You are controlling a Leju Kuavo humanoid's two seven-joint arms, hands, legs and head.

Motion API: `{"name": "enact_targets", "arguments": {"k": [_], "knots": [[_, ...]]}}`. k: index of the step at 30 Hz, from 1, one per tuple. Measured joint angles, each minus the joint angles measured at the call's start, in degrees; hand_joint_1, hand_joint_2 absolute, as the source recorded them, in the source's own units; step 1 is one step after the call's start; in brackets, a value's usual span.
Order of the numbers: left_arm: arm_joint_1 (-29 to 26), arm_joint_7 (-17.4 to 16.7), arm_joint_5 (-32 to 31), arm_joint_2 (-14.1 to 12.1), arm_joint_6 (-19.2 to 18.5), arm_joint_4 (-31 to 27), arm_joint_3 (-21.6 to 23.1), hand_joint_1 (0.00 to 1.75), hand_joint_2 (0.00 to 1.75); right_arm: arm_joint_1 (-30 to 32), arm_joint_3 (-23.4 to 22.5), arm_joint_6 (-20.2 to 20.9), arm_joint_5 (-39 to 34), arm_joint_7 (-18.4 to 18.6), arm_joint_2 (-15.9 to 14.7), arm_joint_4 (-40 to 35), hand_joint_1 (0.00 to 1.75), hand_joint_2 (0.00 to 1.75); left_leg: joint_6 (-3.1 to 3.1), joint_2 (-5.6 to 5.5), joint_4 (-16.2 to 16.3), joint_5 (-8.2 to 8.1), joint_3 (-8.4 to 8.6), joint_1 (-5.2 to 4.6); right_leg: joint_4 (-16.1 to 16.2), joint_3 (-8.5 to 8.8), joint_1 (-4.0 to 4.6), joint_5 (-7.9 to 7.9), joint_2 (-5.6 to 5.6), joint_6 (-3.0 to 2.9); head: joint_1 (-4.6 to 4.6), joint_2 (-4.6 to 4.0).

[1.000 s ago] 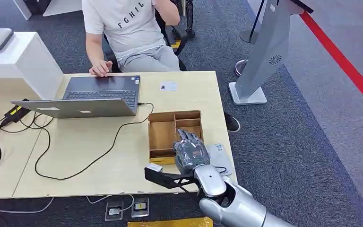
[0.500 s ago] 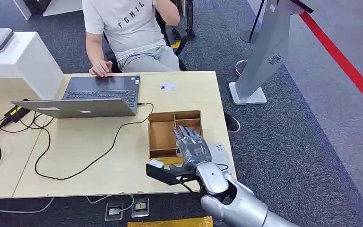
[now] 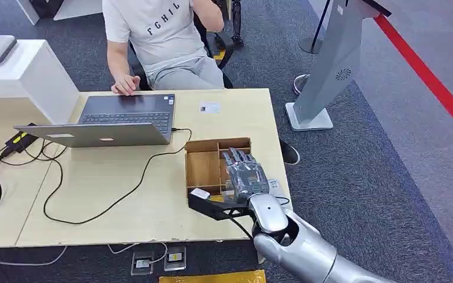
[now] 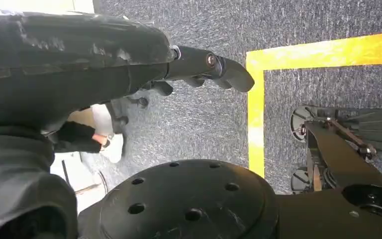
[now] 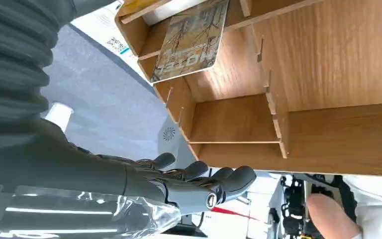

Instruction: Pass the card to the sensor for recognition and then transmit it.

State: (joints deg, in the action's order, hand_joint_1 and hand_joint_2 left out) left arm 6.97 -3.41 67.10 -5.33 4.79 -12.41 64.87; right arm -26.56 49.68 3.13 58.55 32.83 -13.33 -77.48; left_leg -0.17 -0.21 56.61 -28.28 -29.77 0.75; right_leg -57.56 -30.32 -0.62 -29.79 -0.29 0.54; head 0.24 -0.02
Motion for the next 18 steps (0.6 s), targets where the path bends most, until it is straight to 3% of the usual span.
{"name": "enact_targets", "arguments": {"k": [18], "knots": [[0.0,-0.3,-0.1,0.0,0.0,0.0,0.0,0.0,0.0,-0.7,-0.5,0.4,-1.0,0.0,-0.6,2.8,0.0,1.75,0.0,0.0,0.0,0.0,0.0,0.0,0.0,0.0,0.0,0.0,0.0,0.0,0.0,0.0]]}}
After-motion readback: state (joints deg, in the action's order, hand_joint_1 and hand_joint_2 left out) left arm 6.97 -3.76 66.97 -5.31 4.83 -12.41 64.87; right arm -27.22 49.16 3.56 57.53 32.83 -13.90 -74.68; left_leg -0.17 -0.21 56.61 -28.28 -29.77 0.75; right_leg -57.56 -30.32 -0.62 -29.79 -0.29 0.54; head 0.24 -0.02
